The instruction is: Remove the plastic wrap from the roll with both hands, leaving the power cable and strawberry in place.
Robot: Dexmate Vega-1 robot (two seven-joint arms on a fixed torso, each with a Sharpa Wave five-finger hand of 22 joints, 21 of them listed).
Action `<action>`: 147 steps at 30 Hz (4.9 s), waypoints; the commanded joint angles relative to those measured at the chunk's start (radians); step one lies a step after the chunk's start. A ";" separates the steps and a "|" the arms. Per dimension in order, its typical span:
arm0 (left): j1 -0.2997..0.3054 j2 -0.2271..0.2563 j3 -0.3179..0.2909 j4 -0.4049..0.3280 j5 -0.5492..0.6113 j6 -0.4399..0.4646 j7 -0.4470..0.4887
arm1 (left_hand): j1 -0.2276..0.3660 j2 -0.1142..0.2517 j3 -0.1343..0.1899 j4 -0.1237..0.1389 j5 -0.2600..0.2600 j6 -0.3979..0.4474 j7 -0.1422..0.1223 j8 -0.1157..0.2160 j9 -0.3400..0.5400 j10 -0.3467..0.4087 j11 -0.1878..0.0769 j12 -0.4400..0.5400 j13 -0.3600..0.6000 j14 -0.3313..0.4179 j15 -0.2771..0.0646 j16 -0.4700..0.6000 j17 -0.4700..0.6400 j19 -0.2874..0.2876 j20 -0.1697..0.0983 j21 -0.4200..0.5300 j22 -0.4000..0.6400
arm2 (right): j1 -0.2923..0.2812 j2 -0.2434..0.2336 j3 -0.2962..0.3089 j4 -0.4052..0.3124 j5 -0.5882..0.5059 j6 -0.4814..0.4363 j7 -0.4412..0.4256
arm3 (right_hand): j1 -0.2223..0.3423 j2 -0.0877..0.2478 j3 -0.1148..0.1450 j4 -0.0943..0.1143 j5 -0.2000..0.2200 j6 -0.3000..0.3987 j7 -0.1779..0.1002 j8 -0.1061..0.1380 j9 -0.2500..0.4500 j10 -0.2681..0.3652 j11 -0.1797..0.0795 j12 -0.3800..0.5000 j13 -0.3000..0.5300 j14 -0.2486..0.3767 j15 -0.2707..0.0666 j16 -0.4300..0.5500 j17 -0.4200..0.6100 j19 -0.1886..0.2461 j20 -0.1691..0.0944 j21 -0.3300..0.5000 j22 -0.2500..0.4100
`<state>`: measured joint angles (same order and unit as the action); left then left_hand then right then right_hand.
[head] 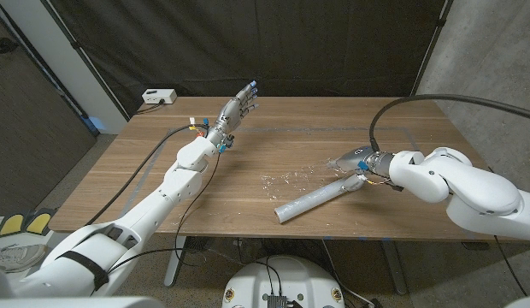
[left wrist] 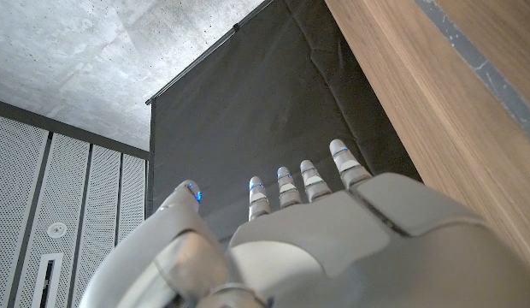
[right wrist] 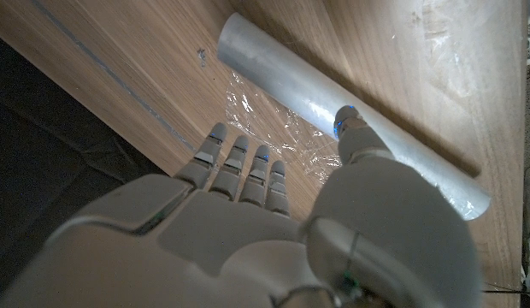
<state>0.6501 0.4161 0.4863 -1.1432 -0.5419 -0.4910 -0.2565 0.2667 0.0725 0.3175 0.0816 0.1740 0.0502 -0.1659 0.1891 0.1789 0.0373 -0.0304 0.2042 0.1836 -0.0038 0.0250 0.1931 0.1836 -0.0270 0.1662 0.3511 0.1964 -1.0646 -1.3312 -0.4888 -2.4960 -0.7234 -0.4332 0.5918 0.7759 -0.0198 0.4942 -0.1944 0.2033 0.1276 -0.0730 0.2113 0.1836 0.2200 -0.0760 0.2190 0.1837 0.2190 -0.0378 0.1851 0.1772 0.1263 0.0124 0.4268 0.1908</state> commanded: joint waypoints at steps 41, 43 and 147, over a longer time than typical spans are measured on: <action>0.014 0.008 -0.018 0.010 -0.032 -0.001 -0.021 | -0.011 -0.006 -0.013 0.011 0.006 0.008 -0.004 0.003 0.004 0.007 -0.003 -0.002 0.003 0.009 0.002 0.001 0.005 0.002 0.006 -0.007 0.003 | 0.077 0.237 -0.066 0.117 -0.159 0.210 0.236 | 0.153 -0.002 0.023 0.023 -0.009 0.110 -0.018 0.027 0.005 0.070 -0.002 0.010 0.005 0.037 -0.074 0.003 0.001 0.032 -0.012 0.009 0.009; 0.013 0.010 -0.017 0.011 -0.031 0.000 -0.024 | -0.012 -0.007 -0.013 0.011 0.006 0.008 -0.003 0.003 0.004 0.008 -0.003 -0.002 0.003 0.009 0.003 0.001 0.005 0.002 0.007 -0.007 0.003 | 0.085 0.242 -0.069 0.121 -0.155 0.220 0.245 | 0.154 -0.003 0.023 0.023 -0.009 0.111 -0.018 0.026 0.005 0.070 0.000 0.010 0.005 0.036 -0.075 0.002 0.001 0.032 -0.012 0.009 0.009; 0.013 0.052 -0.037 -0.059 -0.092 0.064 -0.079 | 0.042 -0.031 -0.014 -0.032 0.012 0.001 -0.006 0.005 0.004 0.026 -0.019 0.004 0.003 0.036 -0.013 0.004 -0.001 0.007 0.003 -0.024 0.000 | -0.024 0.472 0.087 0.432 0.332 0.214 -0.705 | 0.371 0.164 -0.131 0.034 0.000 0.833 0.051 0.280 0.108 0.947 -0.007 0.397 0.233 0.808 -0.186 0.425 0.351 0.326 -0.085 0.530 0.161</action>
<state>0.6617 0.4747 0.4641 -1.1989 -0.5619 -0.4398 -0.2705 0.2944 0.0391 0.3011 0.0612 0.1818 0.0465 -0.1695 0.1891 0.1789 0.0539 -0.0471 0.2042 0.1835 0.0197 0.0121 0.1931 0.1813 -0.0271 0.1661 0.3288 0.1952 -1.0987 -0.8906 -0.4428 -2.1124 -0.5812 -0.2730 -0.0287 1.0194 0.0312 0.3541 -0.1492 0.1731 0.8288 0.0871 0.4220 0.1991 0.9850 0.0425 0.5345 0.2355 0.9570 -0.0789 0.6065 0.5246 0.4354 -0.0465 0.9442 0.3461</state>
